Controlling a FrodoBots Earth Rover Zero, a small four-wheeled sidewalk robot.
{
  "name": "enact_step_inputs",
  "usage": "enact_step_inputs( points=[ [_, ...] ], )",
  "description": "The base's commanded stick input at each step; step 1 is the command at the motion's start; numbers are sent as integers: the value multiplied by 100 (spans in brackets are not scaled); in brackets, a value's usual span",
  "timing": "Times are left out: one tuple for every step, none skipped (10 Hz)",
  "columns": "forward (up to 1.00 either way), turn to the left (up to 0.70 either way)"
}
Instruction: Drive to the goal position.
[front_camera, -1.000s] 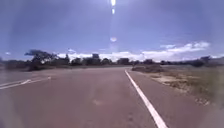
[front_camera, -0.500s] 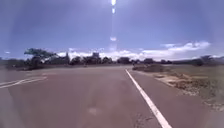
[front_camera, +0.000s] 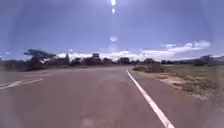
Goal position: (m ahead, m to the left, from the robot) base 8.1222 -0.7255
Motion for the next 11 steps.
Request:
enact_step_inputs(
  points=[
    [70,0],
    [70,0],
    [70,0],
    [70,0],
    [70,0],
    [70,0],
    [70,0],
    [70,0],
    [70,0],
    [70,0],
    [70,-2]
  ],
)
